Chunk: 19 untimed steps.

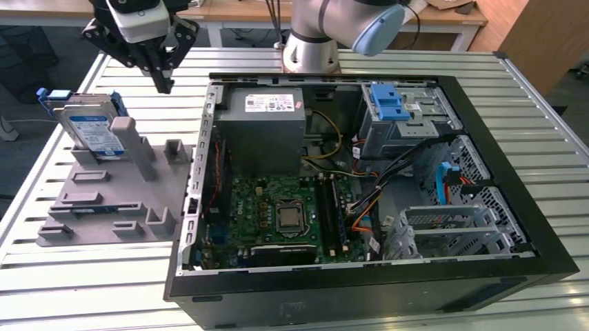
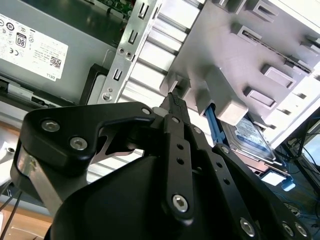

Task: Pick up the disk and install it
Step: 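Reach for the disk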

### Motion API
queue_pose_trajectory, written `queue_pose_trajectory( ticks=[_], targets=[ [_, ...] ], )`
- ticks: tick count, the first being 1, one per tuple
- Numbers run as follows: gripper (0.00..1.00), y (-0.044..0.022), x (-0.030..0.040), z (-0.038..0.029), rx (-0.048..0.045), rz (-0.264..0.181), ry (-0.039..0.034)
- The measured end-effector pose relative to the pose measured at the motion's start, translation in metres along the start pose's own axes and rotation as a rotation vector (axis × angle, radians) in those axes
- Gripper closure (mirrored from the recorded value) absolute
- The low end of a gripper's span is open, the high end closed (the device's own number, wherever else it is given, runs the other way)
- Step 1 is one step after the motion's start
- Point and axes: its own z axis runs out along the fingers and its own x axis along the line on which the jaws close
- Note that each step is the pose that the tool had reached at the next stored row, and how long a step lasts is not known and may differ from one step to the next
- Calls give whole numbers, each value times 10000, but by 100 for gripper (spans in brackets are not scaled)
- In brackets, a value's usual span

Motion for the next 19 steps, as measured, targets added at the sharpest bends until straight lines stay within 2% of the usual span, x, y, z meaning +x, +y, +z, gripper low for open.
queue_pose_trajectory(
  ticks=[5, 14, 19],
  targets=[
    [89, -1, 55, -1, 0, 0, 0],
    [89, 34, 155, 0, 0, 1, 0],
    [89, 33, 164, -1, 0, 1, 1]
  ],
)
